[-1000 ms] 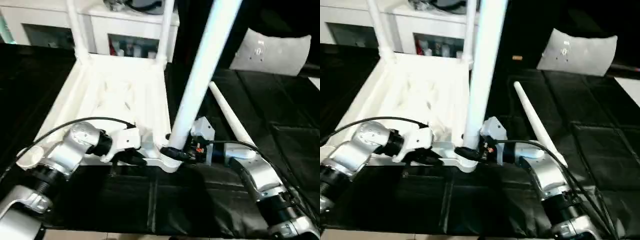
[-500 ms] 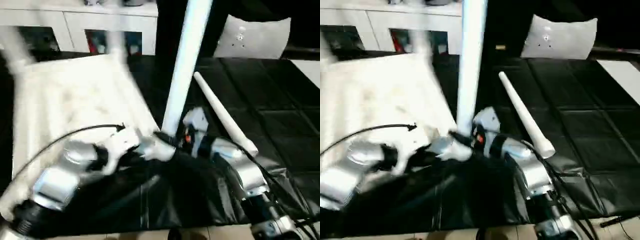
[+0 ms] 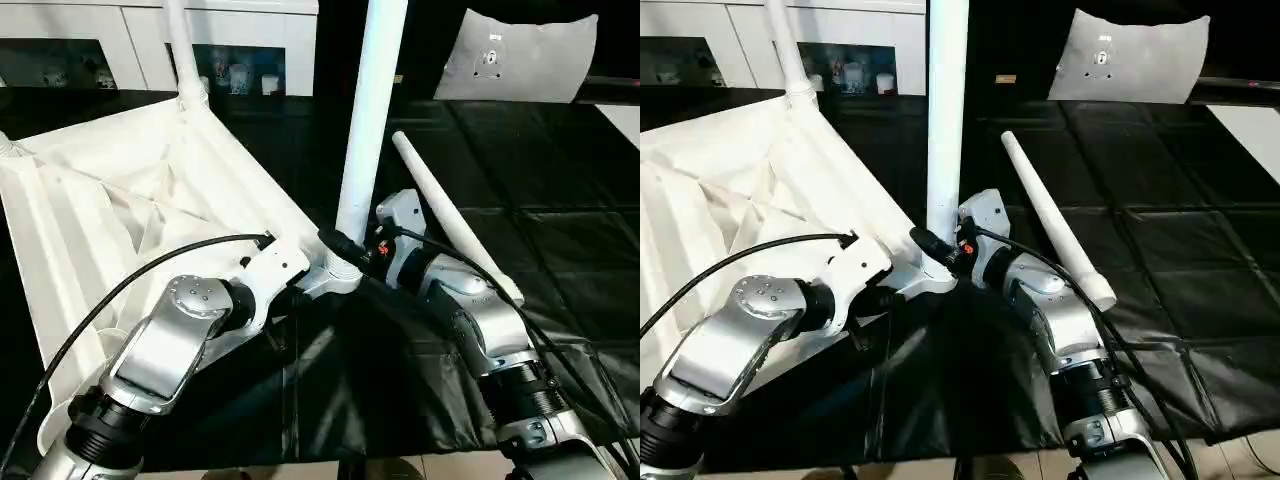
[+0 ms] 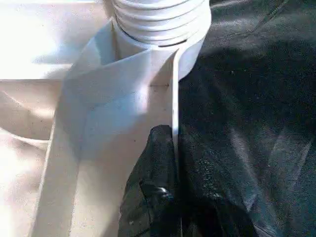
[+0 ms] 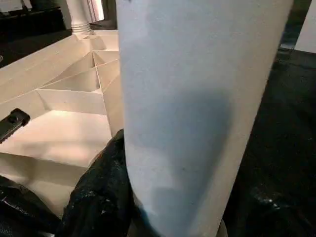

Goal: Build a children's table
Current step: Insert table leg to table base

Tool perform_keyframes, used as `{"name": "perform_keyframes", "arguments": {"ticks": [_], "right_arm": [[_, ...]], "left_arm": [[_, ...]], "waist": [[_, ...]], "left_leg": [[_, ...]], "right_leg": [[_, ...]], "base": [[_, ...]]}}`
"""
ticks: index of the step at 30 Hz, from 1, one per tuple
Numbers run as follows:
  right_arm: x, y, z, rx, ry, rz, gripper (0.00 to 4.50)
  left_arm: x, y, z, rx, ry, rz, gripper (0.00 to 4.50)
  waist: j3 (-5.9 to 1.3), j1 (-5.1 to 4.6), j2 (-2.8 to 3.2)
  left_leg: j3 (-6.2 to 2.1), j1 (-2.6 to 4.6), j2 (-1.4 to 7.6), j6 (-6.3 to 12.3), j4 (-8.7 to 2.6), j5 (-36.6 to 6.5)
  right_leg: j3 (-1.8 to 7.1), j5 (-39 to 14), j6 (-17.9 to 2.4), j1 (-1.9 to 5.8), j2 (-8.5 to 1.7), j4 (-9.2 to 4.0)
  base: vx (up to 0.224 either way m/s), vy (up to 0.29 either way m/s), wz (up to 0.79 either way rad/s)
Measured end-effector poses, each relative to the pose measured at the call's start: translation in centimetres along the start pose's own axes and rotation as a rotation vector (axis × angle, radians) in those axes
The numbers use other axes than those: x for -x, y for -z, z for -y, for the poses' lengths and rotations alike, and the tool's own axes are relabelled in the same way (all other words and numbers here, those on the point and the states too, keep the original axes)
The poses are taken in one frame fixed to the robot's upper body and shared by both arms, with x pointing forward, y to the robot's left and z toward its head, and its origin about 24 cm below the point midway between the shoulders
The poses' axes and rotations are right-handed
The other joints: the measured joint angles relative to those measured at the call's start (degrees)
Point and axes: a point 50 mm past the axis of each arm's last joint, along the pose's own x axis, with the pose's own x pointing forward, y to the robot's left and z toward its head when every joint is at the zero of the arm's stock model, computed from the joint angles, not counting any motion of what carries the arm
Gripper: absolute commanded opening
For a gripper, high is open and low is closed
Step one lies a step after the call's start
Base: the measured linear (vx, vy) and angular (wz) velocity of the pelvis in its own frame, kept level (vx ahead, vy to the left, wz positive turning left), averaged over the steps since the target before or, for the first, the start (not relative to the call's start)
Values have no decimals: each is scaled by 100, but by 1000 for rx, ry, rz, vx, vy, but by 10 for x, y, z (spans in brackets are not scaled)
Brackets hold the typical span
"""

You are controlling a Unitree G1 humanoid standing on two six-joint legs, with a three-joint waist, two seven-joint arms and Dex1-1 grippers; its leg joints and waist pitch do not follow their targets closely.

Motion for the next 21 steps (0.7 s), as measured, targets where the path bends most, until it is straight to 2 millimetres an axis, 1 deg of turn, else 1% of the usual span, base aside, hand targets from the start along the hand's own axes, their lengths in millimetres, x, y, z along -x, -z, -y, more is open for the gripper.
{"name": "perform_keyframes", "arguments": {"ticks": [7, 11, 14, 15, 19, 21], "right_arm": [[6, 1, -1, 15, -2, 9, 191], [14, 3, 1, 30, -25, 19, 191], [23, 4, 3, 42, -53, 12, 191], [28, 6, 4, 46, -67, 4, 191], [34, 5, 6, 59, -104, -2, 191], [37, 4, 6, 61, -123, -6, 191]], "left_arm": [[1, 0, 0, 1, 9, 3, 0], [0, 0, 1, 1, 26, 10, 0], [-1, -1, 3, -11, 49, 18, 0], [-1, -1, 4, -18, 57, 19, 0], [0, -1, 4, -37, 83, 27, 0], [1, 0, 4, -47, 94, 29, 0]], "waist": [[-5, 53, 3], [-13, 91, 4], [-22, 149, -2], [-31, 189, -11], [-42, 230, -23], [-57, 259, -17]], "left_leg": [[4, 1, 1, 0, -7, 0], [12, -1, 1, -1, -11, 0], [23, -1, 1, -1, -26, 0], [38, 0, 2, -1, -37, 0], [62, -4, 14, -6, -41, -3], [64, -10, 25, -2, -46, 0]], "right_leg": [[6, 1, -2, -2, 3, 5], [15, 3, -4, -2, 3, 10], [25, 5, -7, -2, 3, 21], [28, 6, -9, -3, 4, 27], [36, -9, -40, -31, 11, 92], [34, -17, -47, -42, 22, 97]], "base": [[0, 0, 0], [0, 0, 0], [0, 0, 0], [0, 0, 0], [0, 0, 0], [0, 0, 0]]}}
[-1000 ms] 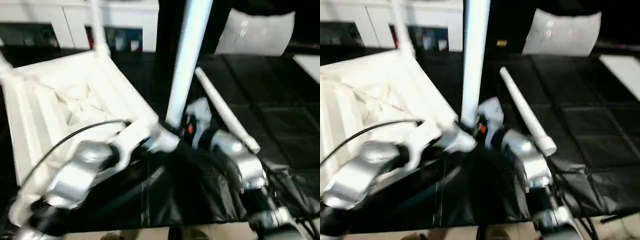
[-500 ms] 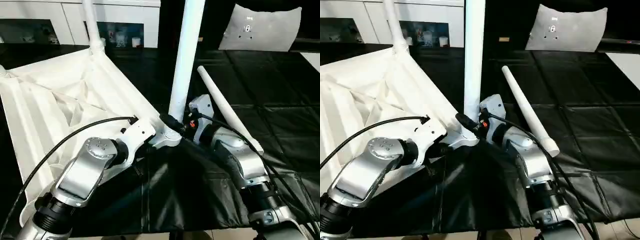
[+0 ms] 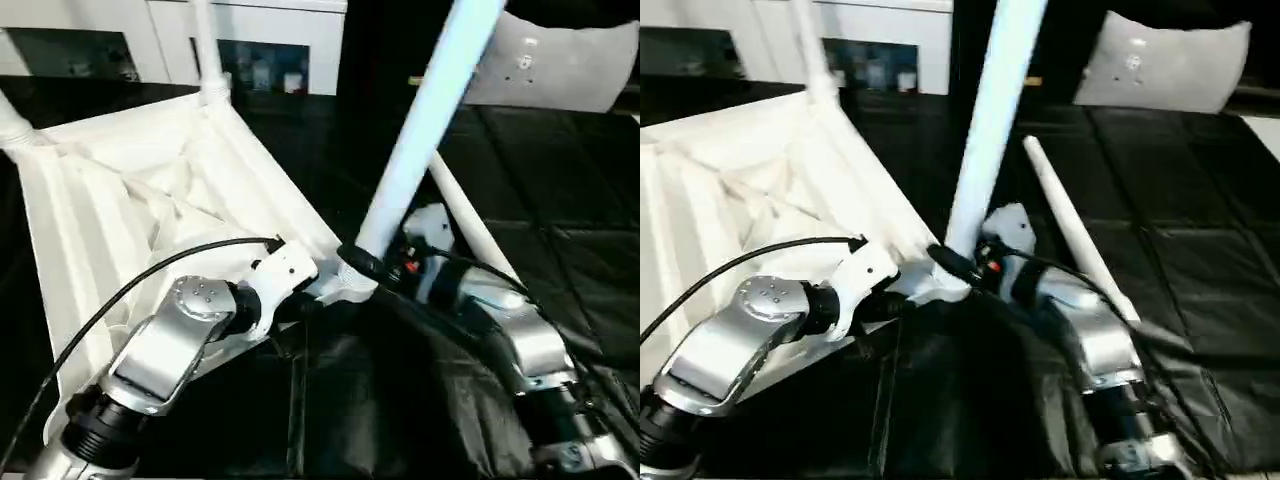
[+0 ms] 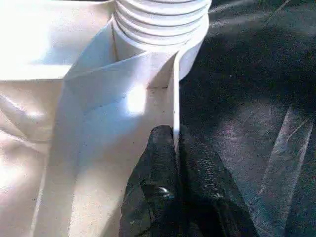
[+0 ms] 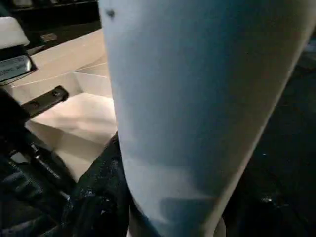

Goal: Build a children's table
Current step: Insert table leg to table base

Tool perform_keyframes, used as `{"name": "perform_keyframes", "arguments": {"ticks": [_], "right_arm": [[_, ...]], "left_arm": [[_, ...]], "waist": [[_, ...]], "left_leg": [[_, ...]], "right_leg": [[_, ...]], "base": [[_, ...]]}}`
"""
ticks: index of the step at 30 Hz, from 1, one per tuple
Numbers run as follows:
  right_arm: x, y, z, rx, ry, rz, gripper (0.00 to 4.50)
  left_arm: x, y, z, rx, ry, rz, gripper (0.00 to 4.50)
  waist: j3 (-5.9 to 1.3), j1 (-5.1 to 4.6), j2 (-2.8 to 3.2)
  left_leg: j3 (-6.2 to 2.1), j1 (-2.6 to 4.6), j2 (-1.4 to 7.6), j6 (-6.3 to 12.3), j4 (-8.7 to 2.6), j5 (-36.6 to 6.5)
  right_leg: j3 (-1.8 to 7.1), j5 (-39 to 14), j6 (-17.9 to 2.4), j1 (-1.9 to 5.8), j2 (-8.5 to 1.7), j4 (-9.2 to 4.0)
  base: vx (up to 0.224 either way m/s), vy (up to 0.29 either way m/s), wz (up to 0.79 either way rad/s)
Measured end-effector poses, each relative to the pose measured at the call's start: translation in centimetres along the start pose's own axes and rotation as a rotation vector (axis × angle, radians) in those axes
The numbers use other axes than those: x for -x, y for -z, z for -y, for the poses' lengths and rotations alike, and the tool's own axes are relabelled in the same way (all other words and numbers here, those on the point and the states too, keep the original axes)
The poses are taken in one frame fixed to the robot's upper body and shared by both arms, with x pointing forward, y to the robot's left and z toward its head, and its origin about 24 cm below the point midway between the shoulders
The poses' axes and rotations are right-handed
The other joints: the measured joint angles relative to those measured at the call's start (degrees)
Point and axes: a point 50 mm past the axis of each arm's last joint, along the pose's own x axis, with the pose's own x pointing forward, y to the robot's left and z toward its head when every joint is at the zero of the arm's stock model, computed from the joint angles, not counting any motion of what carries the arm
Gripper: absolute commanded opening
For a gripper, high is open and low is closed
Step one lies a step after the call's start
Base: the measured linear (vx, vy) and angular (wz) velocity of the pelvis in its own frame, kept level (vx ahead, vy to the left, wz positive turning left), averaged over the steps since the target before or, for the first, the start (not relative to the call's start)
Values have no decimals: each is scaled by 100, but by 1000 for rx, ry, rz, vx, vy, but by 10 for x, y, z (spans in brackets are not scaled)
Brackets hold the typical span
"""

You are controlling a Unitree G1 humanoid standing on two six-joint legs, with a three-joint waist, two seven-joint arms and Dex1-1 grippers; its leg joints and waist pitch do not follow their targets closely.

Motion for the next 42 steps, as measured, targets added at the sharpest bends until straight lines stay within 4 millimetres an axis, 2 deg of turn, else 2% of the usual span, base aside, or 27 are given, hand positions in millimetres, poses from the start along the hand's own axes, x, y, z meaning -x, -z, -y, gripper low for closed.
{"name": "perform_keyframes", "arguments": {"ticks": [7, 19, 25, 28, 32, 42], "right_arm": [[3, -1, 2, 14, -66, -44, 191], [-10, -1, 4, 14, -84, -71, 191], [-18, -5, 3, 66, -108, -120, 191], [-19, -7, 3, 80, -132, -154, 191], [-19, -7, 4, 70, -139, -165, 191], [-16, -5, 2, 70, -127, -160, 191]], "left_arm": [[1, 3, -1, -11, 16, -9, 0], [4, 7, -4, -16, 11, -26, 0], [4, 8, -6, -16, 0, -33, 0], [4, 9, -6, -15, 2, -36, 0], [5, 9, -6, -16, 7, -39, 0], [4, 10, -5, -15, 17, -40, 0]], "waist": [[-39, 22, -1], [-88, -36, -7], [-111, -50, -36], [-136, -43, -71], [-150, -42, -87], [-165, -17, -77]], "left_leg": [[7, 1, 6, 11, 3, 7], [12, 7, 13, -22, 16, 3], [17, 6, 15, -46, 25, 16], [20, 7, 16, -47, 27, 16], [24, 7, 16, -46, 27, 16], [32, 8, 16, -45, 24, 15]], "right_leg": [[6, -3, -7, -2, 9, 2], [13, 1, -13, -8, 16, 22], [27, -6, -1, -33, 20, 60], [33, -19, 0, -44, 20, 82], [37, -24, -3, -47, 21, 85], [42, -15, -24, -48, 21, 86]], "base": [[0, 0, 0], [0, 0, 0], [0, 0, 0], [0, 0, 0], [0, 0, 0], [0, 0, 0]]}}
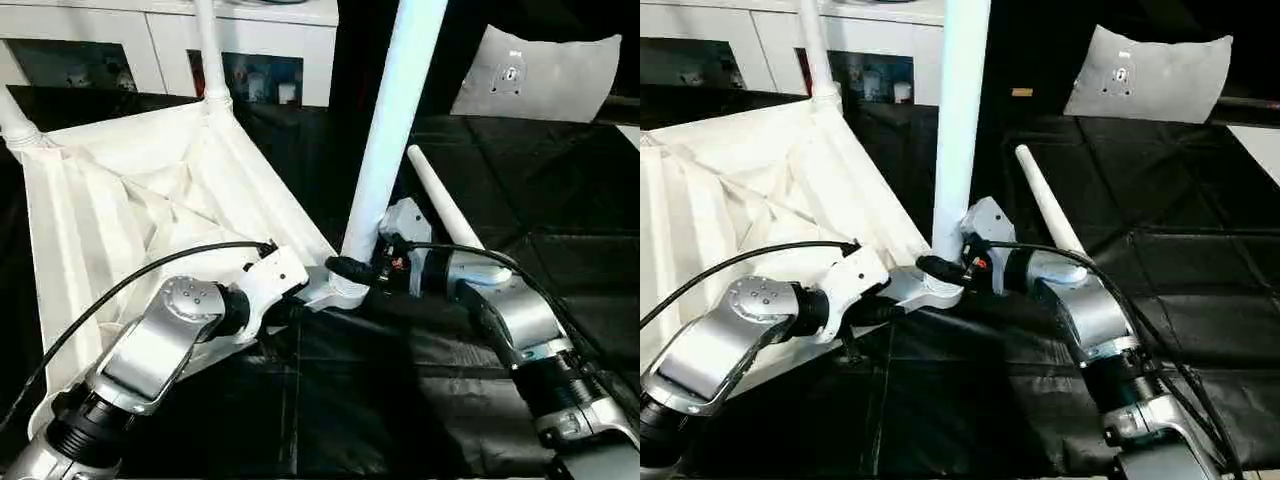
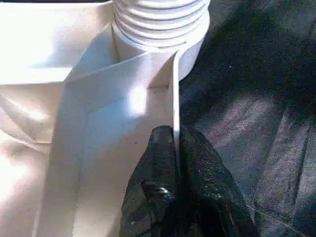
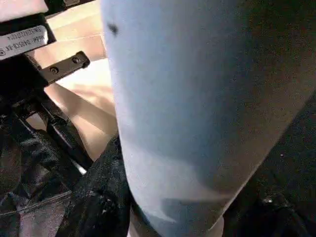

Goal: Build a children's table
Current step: Insert table leg to table base

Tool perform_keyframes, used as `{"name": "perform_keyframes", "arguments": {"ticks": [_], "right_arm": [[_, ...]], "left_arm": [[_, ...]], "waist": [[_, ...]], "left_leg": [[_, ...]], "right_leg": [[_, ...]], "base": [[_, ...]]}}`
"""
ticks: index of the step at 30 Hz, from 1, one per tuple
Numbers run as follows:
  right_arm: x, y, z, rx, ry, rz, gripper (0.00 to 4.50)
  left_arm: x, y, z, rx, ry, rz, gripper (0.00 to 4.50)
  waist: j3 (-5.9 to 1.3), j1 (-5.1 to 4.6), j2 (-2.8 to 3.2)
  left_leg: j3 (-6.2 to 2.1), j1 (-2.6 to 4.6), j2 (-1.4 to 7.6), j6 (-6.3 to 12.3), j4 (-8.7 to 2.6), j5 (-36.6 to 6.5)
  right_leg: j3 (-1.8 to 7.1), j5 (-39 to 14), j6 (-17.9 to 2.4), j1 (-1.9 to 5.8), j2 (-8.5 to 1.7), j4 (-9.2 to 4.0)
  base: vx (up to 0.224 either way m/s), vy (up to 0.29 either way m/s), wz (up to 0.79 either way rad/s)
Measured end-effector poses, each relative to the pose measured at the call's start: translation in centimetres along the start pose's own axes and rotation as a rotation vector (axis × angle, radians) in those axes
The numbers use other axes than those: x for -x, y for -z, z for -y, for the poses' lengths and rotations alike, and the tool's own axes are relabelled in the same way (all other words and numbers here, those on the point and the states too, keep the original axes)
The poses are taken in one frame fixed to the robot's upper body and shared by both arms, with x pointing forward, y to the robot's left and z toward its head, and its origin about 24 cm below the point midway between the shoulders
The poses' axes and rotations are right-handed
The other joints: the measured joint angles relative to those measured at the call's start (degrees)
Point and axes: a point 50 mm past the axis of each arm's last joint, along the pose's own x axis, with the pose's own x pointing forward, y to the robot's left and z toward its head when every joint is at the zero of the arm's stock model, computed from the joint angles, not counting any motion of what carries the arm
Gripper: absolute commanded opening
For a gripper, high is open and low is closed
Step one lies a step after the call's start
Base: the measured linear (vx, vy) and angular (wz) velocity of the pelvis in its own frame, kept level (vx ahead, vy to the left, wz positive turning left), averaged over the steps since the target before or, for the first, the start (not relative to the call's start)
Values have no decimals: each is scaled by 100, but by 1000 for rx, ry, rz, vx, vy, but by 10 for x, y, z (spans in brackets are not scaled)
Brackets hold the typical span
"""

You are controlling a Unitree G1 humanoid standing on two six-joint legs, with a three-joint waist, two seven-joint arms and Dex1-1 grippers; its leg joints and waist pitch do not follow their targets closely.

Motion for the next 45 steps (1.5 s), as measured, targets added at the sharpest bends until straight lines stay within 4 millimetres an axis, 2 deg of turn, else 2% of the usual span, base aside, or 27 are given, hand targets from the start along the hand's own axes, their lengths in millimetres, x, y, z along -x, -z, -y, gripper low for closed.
{"name": "perform_keyframes", "arguments": {"ticks": [2, 3, 5, 6, 13, 14, 15, 16, 17, 19, 27, 34, 38, 40, 45], "right_arm": [[0, 1, 0, -10, 9, 7, 191], [0, 2, -1, -19, 16, 14, 226], [0, 2, -1, -22, 22, 15, 261], [1, 9, -2, -52, 30, -1, 261], [7, 18, -6, -73, 40, -9, 317], [9, 23, -7, -92, 42, -23, 317], [11, 34, -10, -132, 46, -56, 338], [13, 36, -11, -141, 52, -48, 338], [13, 37, -11, -145, 50, -50, 338], [13, 37, -12, -146, 46, -51, 368], [16, 38, -15, -160, 38, -29, 439], [30, 43, -18, -145, 52, 10, 439], [46, 58, -20, -165, 54, -39, 439], [51, 57, -17, -152, 59, -33, 439], [58, 48, -13, -114, 29, -1, 439]], "left_arm": [[0, 0, 0, 0, 0, 0, 0], [0, 0, 0, 0, 0, 0, 0], [-1, 1, -1, -1, 0, 2, 0], [-1, 0, -1, -3, 3, 4, 0], [0, 1, 0, 1, 19, 8, 0], [0, 1, 0, 1, 21, 9, 0], [0, 1, 0, 0, 25, 10, 0], [0, 1, 0, 0, 29, 10, 0], [1, 1, 0, -2, 30, 10, 0], [0, 1, 0, -3, 30, 11, 0], [0, 1, 0, -3, 33, 14, 0], [1, 1, 0, -13, 43, 16, 0], [3, 2, -3, -35, 38, 20, 0], [4, 2, -4, -46, 35, 21, 0], [4, 2, -4, -74, 46, 23, 0]], "waist": [[0, 2, 1], [-1, 1, 1], [-2, 1, 1], [-2, 6, 0], [-5, 40, 14], [-5, 54, 14], [-3, 77, 17], [3, 89, 28], [3, 91, 37], [3, 99, 39], [5, 120, 43], [13, 145, 55], [33, 138, 84], [46, 113, 106], [49, 127, 110]], "left_leg": [[0, 0, 0, 0, 0, 0], [0, 1, 0, 0, 1, 0], [0, 1, 0, 0, 3, 0], [0, 0, 1, -1, 3, 0], [1, -1, 0, -1, 2, -1], [1, -2, 0, -1, 1, -1], [1, -7, -1, -1, 2, -1], [4, -10, -1, -1, 4, -1], [12, -7, -2, -1, 2, -1], [15, -7, 1, 0, 3, 0], [22, -7, 0, 0, 2, 0], [28, -9, -1, 1, 3, -1], [32, -14, -1, 1, 6, 0], [39, -13, -2, 7, 7, 4], [40, -14, 0, 28, 8, 17]], "right_leg": [[0, 1, -1, 0, 0, 0], [0, 1, -2, 0, 0, 1], [0, -2, 3, 0, 0, 1], [-1, -6, 9, 0, 0, 1], [4, -5, 8, -1, 1, 0], [3, -5, 8, -2, 1, 0], [4, -1, 2, -6, 0, 0], [7, 2, -3, -10, 0, 0], [15, 4, -7, -13, 0, 1], [17, 4, -6, -17, 3, 4], [23, 4, -7, -20, 3, 4], [30, 4, -7, -23, 3, 3], [34, 4, 1, -30, 3, 4], [43, 1, 17, -35, 4, 5], [45, 1, 16, -37, 7, 7]], "base": [[0, 0, 0], [0, 0, 0], [0, 0, 0], [0, 0, 0], [0, 0, 0], [0, 0, 0], [0, 0, 0], [0, 0, 0], [0, 0, 0], [0, 0, 0], [0, 0, 0], [0, 0, 0], [0, 0, 0], [0, 0, 0], [0, 0, 0]]}}
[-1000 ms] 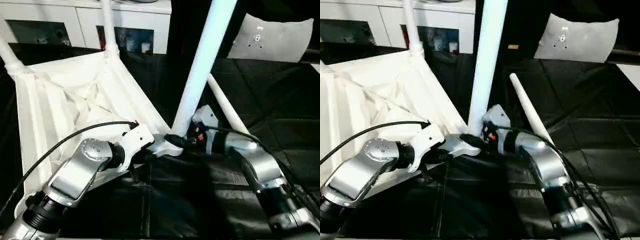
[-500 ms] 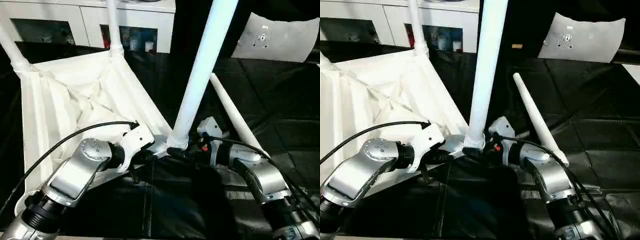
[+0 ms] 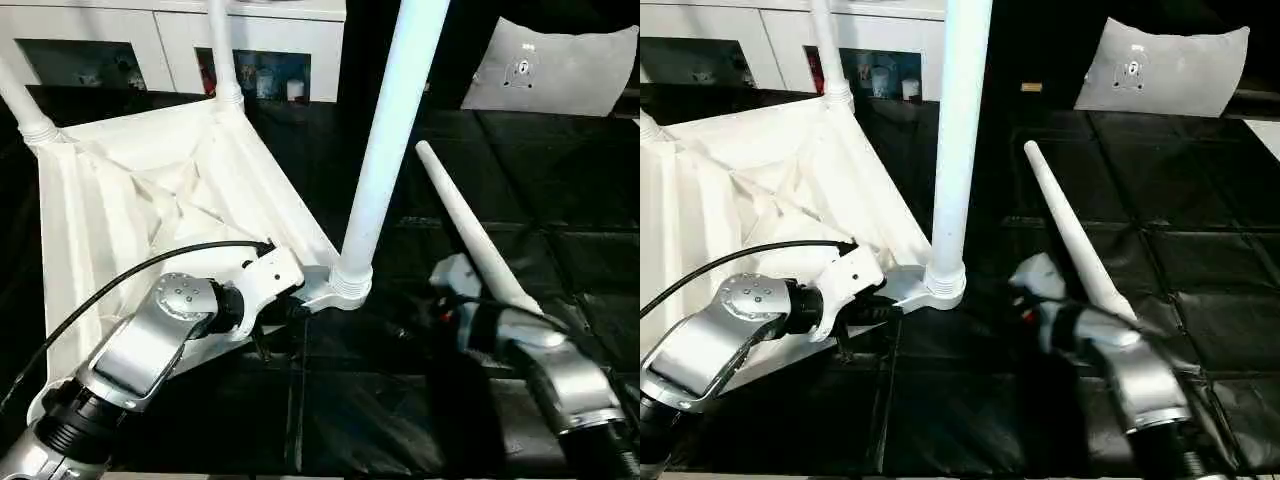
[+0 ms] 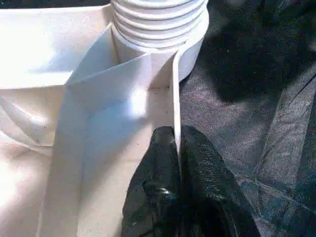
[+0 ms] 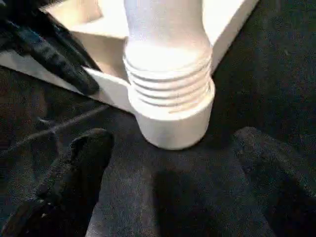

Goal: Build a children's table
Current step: Insert table leg to table base, then rotate leg to tighten

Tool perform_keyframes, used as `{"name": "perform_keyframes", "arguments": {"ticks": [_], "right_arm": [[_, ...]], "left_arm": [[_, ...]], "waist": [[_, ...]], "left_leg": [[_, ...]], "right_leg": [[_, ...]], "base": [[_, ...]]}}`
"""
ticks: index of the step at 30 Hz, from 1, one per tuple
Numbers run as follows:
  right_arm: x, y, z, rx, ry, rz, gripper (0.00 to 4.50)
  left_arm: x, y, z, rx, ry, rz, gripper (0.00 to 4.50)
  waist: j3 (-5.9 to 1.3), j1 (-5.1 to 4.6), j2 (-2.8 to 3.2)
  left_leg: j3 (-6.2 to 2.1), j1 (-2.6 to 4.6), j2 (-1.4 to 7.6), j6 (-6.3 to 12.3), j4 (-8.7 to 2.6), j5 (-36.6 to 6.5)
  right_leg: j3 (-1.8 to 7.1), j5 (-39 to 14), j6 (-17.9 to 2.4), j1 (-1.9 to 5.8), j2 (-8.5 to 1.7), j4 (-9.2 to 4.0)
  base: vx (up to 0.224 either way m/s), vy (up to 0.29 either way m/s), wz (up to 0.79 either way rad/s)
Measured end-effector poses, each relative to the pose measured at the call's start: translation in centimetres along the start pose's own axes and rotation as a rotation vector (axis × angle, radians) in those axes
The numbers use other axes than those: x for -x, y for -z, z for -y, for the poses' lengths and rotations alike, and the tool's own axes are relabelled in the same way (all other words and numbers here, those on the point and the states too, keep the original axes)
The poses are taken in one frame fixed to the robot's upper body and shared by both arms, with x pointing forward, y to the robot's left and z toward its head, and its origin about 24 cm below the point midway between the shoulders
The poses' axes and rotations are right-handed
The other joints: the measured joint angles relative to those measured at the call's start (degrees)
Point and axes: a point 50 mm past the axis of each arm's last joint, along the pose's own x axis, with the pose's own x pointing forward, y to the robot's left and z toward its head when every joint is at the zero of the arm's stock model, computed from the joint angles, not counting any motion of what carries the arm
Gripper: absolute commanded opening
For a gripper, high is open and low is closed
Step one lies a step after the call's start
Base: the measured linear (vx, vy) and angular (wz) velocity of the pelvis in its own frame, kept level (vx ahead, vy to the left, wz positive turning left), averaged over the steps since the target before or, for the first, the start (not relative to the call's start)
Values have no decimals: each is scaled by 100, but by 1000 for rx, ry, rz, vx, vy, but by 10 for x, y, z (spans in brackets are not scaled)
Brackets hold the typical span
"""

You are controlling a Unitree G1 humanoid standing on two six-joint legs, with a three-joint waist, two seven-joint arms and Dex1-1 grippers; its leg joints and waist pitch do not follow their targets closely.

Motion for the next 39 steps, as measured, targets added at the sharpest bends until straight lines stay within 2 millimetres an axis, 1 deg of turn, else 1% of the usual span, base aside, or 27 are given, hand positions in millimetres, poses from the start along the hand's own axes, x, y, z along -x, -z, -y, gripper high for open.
{"name": "perform_keyframes", "arguments": {"ticks": [2, 7, 10, 12, 21, 32, 34, 35, 36, 37, 38, 39], "right_arm": [[-2, -4, 0, 19, -22, 12, 439], [-10, -24, 3, 93, -69, 60, 439], [-13, -20, 1, 96, -93, 43, 439], [-15, -18, 3, 89, -103, 30, 439], [-23, -28, 9, 154, -134, 32, 439], [-39, -27, 10, 132, -185, 39, 439], [-41, -29, 11, 137, -185, 43, 414], [-41, -29, 12, 140, -184, 44, 414], [-41, -29, 12, 138, -185, 42, 399], [-41, -28, 12, 136, -187, 41, 399], [-41, -28, 12, 136, -193, 42, 388], [-42, -29, 12, 136, -198, 43, 366]], "left_arm": [[1, 0, 0, -18, 8, -2, 0], [1, 1, 0, -47, 24, -5, 0], [2, 1, 0, -53, 34, -6, 0], [2, 1, 0, -58, 35, -7, 0], [2, 2, 1, -73, 41, -9, 0], [3, 2, 1, -79, 55, -15, 0], [3, 2, 2, -82, 57, -16, 0], [3, 2, 2, -84, 59, -16, 0], [3, 2, 3, -87, 62, -16, 0], [3, 2, 3, -88, 65, -17, 0], [3, 2, 3, -88, 66, -17, 0], [3, 2, 3, -88, 66, -17, 0]], "waist": [[1, 13, 2], [3, 38, 5], [3, 60, 5], [3, 56, 5], [2, 68, 4], [2, 109, 3], [2, 129, 3], [2, 141, 3], [2, 155, 3], [2, 164, 3], [2, 166, 3], [2, 165, 3]], "left_leg": [[0, -1, 0, 3, 0, 1], [3, 0, -2, 4, 0, 1], [4, -1, -3, 4, 0, 1], [6, -1, -3, 5, 2, 0], [8, 0, -3, 7, 5, -1], [13, 2, -4, 10, 21, -2], [14, 2, -5, 10, 22, -2], [14, 3, -5, 10, 21, -2], [14, 2, -5, 11, 21, -2], [14, 2, -5, 12, 21, -3], [15, 1, -5, 12, 21, -3], [15, 2, -5, 12, 22, -3]], "right_leg": [[1, 7, -11, 0, 0, 0], [6, 13, -22, -1, -1, 0], [10, 14, -24, -1, -1, 0], [14, 16, -26, -1, -1, 1], [18, 16, -27, -2, -1, 5], [33, 18, -30, -3, -1, 19], [34, 18, -30, -3, -1, 21], [34, 18, -30, -3, -1, 21], [34, 18, -30, -4, -1, 21], [35, 18, -30, -4, -1, 21], [36, 18, -30, -4, -1, 21], [36, 18, -30, -4, -1, 22]], "base": [[0, 0, 0], [0, 0, 0], [0, 0, 0], [0, 0, 0], [0, 0, 0], [0, 0, 0], [0, 0, 0], [0, 0, 0], [0, 0, 0], [0, 0, 0], [0, 0, 0], [0, 0, 0]]}}
